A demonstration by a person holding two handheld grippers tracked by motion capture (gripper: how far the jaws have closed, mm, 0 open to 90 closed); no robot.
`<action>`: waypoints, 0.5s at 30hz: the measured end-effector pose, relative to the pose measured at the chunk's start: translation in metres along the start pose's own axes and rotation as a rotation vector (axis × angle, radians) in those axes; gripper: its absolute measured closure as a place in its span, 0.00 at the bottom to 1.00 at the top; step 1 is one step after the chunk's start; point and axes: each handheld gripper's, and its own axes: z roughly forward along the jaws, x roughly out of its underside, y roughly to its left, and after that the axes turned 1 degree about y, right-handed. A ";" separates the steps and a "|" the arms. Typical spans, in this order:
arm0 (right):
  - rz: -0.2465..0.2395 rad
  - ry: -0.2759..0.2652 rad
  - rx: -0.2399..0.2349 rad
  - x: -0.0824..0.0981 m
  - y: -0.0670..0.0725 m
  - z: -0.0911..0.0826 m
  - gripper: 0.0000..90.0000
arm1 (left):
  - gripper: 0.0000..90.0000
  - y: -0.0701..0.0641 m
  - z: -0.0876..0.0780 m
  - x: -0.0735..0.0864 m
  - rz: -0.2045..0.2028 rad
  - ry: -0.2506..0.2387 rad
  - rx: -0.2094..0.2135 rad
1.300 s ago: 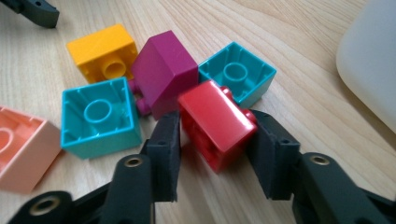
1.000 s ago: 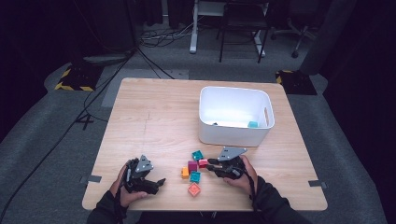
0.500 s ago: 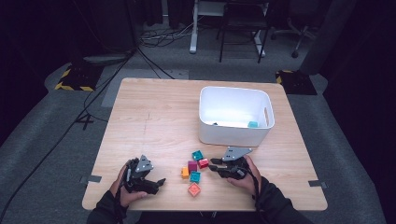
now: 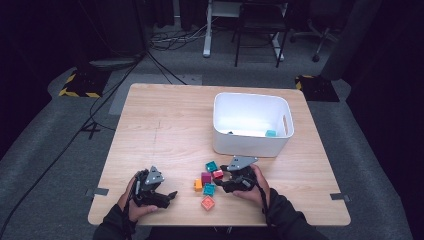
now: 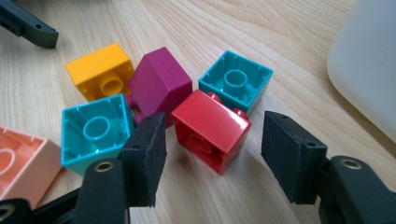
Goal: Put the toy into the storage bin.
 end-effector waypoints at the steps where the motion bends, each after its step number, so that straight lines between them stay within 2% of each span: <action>1: 0.002 0.002 0.009 -0.001 0.001 0.002 0.46 | 0.11 0.000 0.000 0.000 0.001 0.000 -0.001; 3: 0.014 0.016 0.023 -0.002 0.003 0.006 0.45 | 0.11 0.000 0.000 0.000 0.000 0.000 0.000; 5: -0.002 0.027 0.021 -0.003 0.004 0.008 0.45 | 0.11 0.000 0.000 0.000 0.000 0.000 0.000; 10: 0.002 0.028 0.037 -0.003 0.004 0.008 0.61 | 0.11 0.000 0.000 0.000 0.001 0.000 0.000; 13: 0.005 0.022 0.035 -0.003 0.006 0.007 0.61 | 0.11 0.000 0.000 0.000 0.001 0.000 -0.001; 15: -0.020 0.026 0.053 -0.003 0.008 0.006 0.61 | 0.11 0.000 0.000 0.000 0.001 0.001 -0.001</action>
